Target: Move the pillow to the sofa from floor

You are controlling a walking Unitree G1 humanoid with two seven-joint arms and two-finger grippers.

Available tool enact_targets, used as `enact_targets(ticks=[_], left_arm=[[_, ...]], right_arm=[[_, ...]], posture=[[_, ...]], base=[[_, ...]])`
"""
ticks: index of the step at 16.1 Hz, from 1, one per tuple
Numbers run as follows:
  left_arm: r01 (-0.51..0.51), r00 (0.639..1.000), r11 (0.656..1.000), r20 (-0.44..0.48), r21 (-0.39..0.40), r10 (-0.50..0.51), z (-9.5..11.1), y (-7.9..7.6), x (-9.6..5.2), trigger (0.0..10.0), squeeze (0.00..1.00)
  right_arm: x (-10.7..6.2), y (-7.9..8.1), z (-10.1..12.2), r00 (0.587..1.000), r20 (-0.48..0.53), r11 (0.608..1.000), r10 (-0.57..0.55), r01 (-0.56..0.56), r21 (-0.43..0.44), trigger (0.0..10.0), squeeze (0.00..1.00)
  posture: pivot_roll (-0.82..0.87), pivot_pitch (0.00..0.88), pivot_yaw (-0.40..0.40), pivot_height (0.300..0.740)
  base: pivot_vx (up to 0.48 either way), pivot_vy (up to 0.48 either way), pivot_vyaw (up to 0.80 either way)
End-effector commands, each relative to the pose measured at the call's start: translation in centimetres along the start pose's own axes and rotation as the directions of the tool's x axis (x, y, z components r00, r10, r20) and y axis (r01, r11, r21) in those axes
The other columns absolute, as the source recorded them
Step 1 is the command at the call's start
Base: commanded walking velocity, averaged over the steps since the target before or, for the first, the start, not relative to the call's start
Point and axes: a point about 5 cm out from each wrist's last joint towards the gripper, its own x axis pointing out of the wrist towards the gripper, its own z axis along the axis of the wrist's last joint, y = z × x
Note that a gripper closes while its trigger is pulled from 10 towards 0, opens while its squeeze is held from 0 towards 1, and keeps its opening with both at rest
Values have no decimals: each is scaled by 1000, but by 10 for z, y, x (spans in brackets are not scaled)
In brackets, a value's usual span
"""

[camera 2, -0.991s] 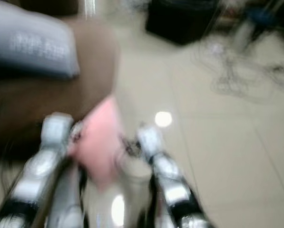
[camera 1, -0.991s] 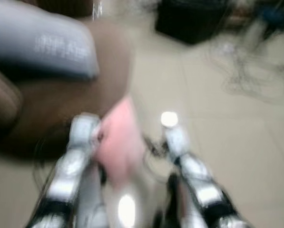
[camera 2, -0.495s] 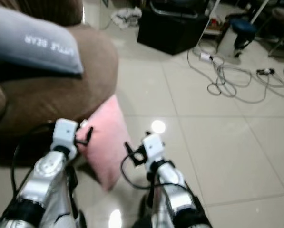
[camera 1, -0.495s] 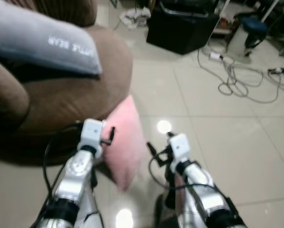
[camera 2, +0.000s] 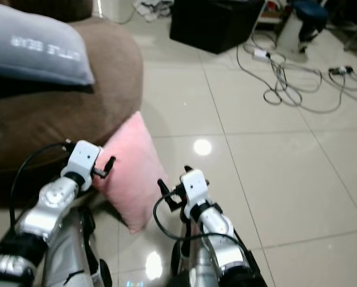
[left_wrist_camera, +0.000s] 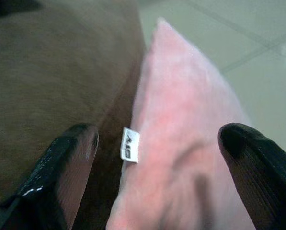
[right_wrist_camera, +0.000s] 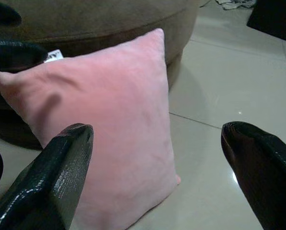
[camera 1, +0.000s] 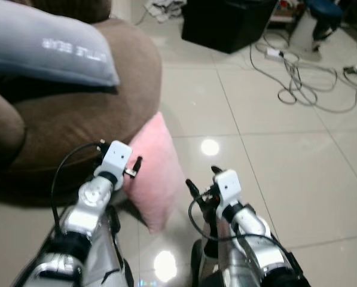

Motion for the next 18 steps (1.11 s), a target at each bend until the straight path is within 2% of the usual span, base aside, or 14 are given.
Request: enact_targets(ticks=[1,2,3,4,5,7,10,11,13,15,18], left_arm=[[48,998,998,-32,49,-46,-2,-2,3,10000,0],[48,998,998,-32,49,-46,-2,-2,3,10000,0],[77,996,989,-50,129,-71,0,6,7,10000,0],[85,996,984,-54,158,-77,2,10,9,10000,0],[88,995,973,-62,214,-77,9,25,12,10000,0],[95,994,962,-75,256,-79,13,37,14,10000,0],[109,992,927,-105,359,-76,22,62,14,10000,0],[115,989,906,-130,408,-68,25,77,12,10000,0],[139,985,883,-158,448,-75,29,90,10,10000,0],[175,977,866,-189,469,-95,31,98,8,10000,0],[307,945,824,-258,476,-203,31,95,7,10000,0]], right_arm=[[-5,-2,-1,1000,0,1000,-22,22,4,10000,212],[-5,-2,-1,1000,0,1000,-22,22,4,10000,212],[-7,0,-1,999,5,999,-33,33,12,10000,212],[-8,1,-2,999,6,999,-36,36,15,10000,212],[-10,3,-3,999,6,998,-51,51,26,10000,212],[-12,4,-4,998,4,998,-62,62,33,10000,216],[-15,10,-5,997,7,996,-76,76,50,10000,208],[-17,13,-7,996,3,995,-86,85,60,10000,212],[-18,17,-8,996,2,994,-90,89,69,10000,216],[-18,21,-8,996,1,993,-93,92,76,10000,212],[-16,23,-7,995,-2,992,-95,95,82,10000,212]], posture=[[32,205,-88,471],[32,205,-88,471],[14,211,-65,471],[12,212,-63,471],[6,216,-48,471],[4,217,-42,471],[2,235,-4,471],[6,238,6,471],[11,247,23,471],[18,251,30,471],[22,261,42,471]], base=[[0,0,0],[0,0,0],[0,0,0],[0,0,0],[0,0,0],[0,0,0],[0,0,0],[0,0,0],[0,0,0],[0,0,0],[0,0,0]])
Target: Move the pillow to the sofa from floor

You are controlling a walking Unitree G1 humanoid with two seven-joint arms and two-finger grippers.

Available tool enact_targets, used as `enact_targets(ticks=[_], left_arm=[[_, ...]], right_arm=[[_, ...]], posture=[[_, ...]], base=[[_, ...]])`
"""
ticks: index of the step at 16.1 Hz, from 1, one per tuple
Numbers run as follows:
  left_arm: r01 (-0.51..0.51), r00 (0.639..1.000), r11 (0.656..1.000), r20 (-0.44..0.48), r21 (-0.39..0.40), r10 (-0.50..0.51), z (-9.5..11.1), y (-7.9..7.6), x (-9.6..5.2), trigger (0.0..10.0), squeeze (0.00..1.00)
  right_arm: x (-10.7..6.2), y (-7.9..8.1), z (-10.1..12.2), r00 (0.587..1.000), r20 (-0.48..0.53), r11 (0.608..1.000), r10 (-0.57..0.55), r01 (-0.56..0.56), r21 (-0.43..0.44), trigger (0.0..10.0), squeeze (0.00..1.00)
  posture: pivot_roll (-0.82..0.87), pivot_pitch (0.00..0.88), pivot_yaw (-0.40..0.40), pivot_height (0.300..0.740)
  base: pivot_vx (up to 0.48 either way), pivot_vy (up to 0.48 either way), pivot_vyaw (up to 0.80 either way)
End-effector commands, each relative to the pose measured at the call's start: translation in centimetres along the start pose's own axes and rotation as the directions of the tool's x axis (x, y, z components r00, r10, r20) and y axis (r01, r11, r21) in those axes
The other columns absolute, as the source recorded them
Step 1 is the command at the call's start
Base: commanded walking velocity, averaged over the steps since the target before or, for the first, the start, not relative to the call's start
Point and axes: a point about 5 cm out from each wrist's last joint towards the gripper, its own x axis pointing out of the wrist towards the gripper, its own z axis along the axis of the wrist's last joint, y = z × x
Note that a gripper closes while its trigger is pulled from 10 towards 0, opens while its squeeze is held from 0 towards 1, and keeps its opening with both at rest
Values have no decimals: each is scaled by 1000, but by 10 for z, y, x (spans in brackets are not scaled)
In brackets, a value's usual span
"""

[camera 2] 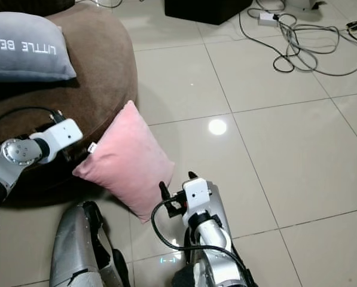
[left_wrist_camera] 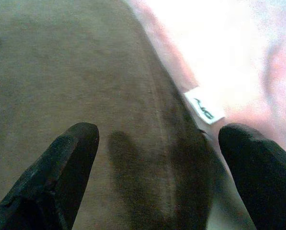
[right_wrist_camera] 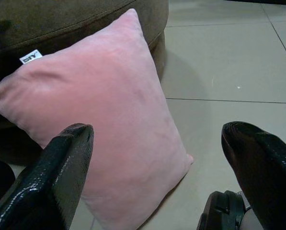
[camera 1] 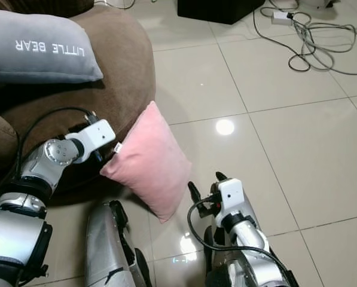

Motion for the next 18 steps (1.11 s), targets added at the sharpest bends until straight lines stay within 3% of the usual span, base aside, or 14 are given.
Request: enact_targets(ticks=[1,2,3,5,7,10,12,14,17,18], left_arm=[[72,997,997,-7,35,-72,-1,1,-3,10000,0],[140,989,990,39,35,-141,7,-2,-2,10000,0],[140,989,990,39,35,-141,7,-2,-2,10000,0],[268,959,959,72,87,-275,13,-20,2,10000,0],[310,949,946,32,92,-314,7,-39,8,10000,0],[309,951,945,-55,105,-305,0,-63,19,10000,0],[265,961,955,-115,133,-250,-6,-66,21,10000,0],[212,973,961,-131,180,-190,-5,-52,19,10000,0],[120,991,978,-71,171,-110,9,-22,15,10000,0],[110,993,979,-69,174,-99,10,-19,14,10000,0]], right_arm=[[-3,3,-6,999,-34,1000,1,-1,5,10000,212],[-3,1,-6,999,-34,1000,-8,8,4,10000,212],[-3,1,-6,999,-34,1000,-8,8,4,10000,212],[-2,0,-5,999,-35,1000,-18,18,1,10000,212],[-2,1,-4,999,-31,1000,-20,20,1,10000,212],[-6,3,-2,999,-20,999,-33,33,6,10000,212],[-11,1,1,999,-8,999,-54,54,6,10000,216],[-21,-2,3,996,-6,996,-85,85,5,10000,208],[-34,-3,-5,993,-41,994,-113,113,7,10000,216],[-35,-2,-5,993,-43,994,-112,112,8,10000,212]], posture=[[20,263,43,471],[19,264,46,471],[19,264,46,471],[20,267,49,471],[16,275,52,471],[-18,307,61,471],[-58,320,66,471],[-87,327,71,471],[-92,330,81,471],[-92,330,82,471]], base=[[0,0,0],[0,0,0],[0,0,0],[0,0,0],[0,0,0],[0,0,0],[0,0,0],[0,0,0],[0,0,0],[0,0,0]])
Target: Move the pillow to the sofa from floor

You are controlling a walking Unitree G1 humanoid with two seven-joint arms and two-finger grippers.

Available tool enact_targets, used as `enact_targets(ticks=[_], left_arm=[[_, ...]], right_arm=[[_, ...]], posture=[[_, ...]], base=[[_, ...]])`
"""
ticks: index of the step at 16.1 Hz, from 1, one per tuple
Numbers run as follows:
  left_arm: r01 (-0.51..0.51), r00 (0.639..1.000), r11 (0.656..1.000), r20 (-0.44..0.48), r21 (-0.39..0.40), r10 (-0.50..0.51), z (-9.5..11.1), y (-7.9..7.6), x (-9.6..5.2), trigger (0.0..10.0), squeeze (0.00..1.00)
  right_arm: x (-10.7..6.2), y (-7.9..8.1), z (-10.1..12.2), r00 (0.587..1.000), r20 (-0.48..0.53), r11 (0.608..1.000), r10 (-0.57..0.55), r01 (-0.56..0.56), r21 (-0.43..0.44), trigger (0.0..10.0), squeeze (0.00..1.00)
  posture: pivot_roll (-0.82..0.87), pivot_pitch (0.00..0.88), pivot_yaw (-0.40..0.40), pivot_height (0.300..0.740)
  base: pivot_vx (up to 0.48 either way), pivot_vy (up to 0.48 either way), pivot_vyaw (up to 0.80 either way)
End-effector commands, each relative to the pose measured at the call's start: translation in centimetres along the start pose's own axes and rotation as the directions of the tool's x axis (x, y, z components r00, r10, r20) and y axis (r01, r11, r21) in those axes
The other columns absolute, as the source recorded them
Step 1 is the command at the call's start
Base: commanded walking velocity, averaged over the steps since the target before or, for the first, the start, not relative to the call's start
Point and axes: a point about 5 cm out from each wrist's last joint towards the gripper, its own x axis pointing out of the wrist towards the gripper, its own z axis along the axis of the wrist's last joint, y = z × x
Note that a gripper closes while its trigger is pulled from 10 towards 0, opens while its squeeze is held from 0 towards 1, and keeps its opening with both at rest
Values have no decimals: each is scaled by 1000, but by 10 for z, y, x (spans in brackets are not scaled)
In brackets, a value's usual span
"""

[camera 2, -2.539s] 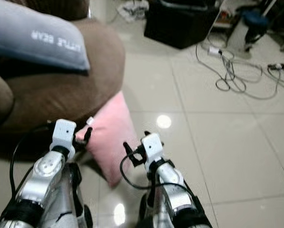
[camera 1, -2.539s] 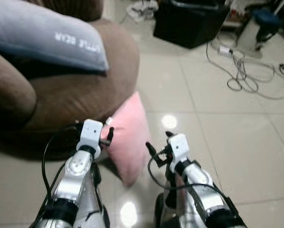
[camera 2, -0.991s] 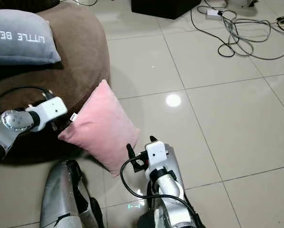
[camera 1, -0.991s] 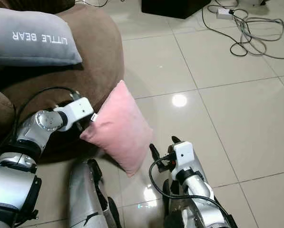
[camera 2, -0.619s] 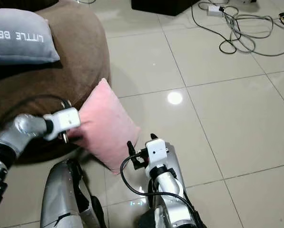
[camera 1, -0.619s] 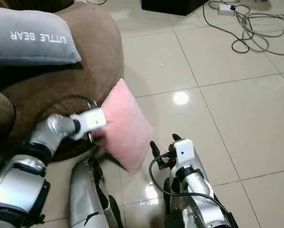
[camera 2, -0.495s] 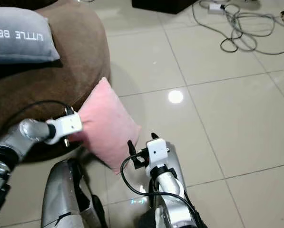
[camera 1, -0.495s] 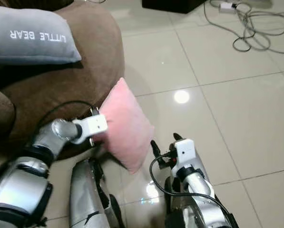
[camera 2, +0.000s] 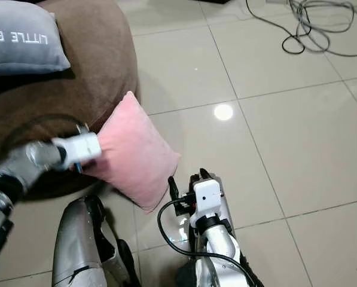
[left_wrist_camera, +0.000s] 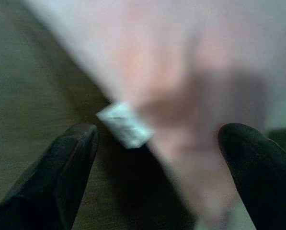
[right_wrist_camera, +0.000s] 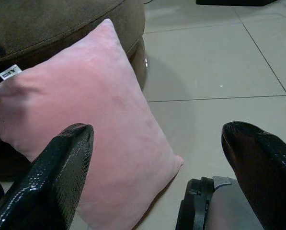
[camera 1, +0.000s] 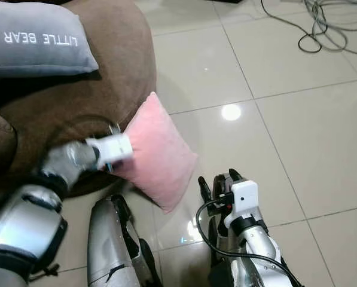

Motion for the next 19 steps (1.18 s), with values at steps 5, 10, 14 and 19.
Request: enact_targets(ticks=[5,10,14,19], left_arm=[[68,998,998,-4,-18,-68,-7,-15,2,10000,0],[73,994,997,-82,-15,-74,-11,-43,14,10000,0],[43,994,999,-103,-9,-43,-7,-51,19,10000,0],[-8,996,998,-90,-58,2,1,-56,25,10000,0]], right_arm=[[-12,5,-20,992,-124,1000,-2,5,22,10000,216],[-17,9,-19,991,-131,1000,5,-2,27,10000,212],[-25,6,-16,991,-134,1000,-15,19,24,10000,212],[-30,8,-15,990,-142,999,-25,29,26,10000,212]], posture=[[-73,339,87,471],[-88,360,82,471],[-125,368,83,471],[-148,369,84,471]], base=[[0,0,0],[0,0,0],[0,0,0],[0,0,0]])
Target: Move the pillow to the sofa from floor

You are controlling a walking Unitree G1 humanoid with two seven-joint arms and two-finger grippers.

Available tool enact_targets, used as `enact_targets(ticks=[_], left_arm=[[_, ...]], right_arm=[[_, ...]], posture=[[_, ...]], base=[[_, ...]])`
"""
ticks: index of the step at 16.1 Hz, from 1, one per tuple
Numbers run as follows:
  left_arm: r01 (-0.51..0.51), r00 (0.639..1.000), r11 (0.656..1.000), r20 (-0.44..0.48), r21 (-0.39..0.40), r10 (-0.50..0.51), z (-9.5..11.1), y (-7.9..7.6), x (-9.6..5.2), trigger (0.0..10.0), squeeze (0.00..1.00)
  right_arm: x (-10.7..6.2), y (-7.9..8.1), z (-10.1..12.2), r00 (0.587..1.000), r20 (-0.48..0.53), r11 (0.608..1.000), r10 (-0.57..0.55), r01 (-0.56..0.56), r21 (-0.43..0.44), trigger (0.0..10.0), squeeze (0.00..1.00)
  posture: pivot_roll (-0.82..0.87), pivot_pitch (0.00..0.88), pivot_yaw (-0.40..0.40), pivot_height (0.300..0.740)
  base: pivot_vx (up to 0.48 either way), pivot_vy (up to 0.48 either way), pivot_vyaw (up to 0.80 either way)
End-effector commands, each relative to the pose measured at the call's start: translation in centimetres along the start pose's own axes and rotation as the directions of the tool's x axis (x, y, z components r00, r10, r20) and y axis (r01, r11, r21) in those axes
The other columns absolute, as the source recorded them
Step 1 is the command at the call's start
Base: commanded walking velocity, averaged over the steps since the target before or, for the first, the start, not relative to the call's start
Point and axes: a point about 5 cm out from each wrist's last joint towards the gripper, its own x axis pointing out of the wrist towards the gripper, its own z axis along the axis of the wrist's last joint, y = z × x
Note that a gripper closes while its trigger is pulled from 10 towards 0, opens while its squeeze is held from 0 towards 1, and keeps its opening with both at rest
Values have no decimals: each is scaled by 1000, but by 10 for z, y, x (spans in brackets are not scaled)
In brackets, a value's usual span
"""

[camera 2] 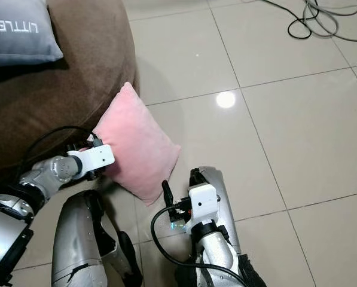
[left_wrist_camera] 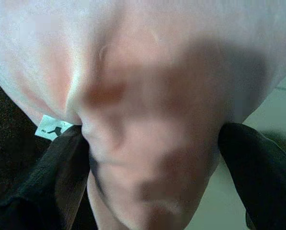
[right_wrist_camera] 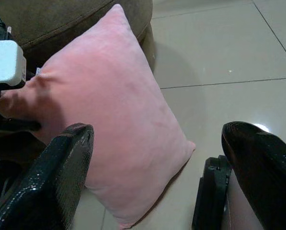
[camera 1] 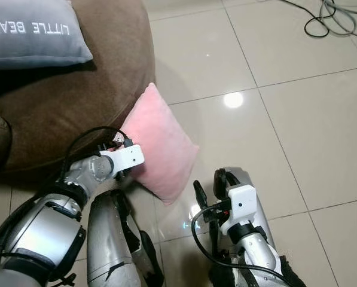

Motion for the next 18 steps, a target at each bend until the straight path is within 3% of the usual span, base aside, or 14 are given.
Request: enact_targets(ticks=[1,4,5,8,11,13,18], left_arm=[[22,999,999,-29,-41,-23,-11,-13,0,10000,0],[-33,999,989,-31,-143,29,-10,-12,1,10000,0],[-49,999,968,-14,-245,47,-9,-10,1,0,0],[-109,994,923,-11,-368,113,-6,-7,2,0,0],[-120,992,875,-23,-469,123,-5,-15,4,0,0],[-114,993,872,-24,-477,117,-4,-24,6,0,0],[-132,990,845,-23,-518,141,0,-31,8,0,0]], right_arm=[[-17,-3,-24,991,-129,999,-35,37,15,10000,208],[-20,-3,-24,990,-135,999,-38,40,15,10000,212],[-21,-3,-24,990,-138,999,-38,40,14,10000,208],[-22,-2,-24,989,-142,999,-34,37,12,10000,212],[-23,-2,-23,989,-146,999,-33,35,11,10000,212],[-27,-2,-23,988,-152,999,-36,38,10,10000,212],[-33,-3,-23,985,-168,999,-39,41,7,10000,212]], posture=[[-150,370,85,471],[-159,368,78,471],[-159,369,77,471],[-165,371,71,471],[-176,380,66,471],[-188,389,62,471],[-199,401,52,471]], base=[[0,0,0],[0,0,0],[0,0,0],[0,0,0],[0,0,0],[0,0,0],[0,0,0]])
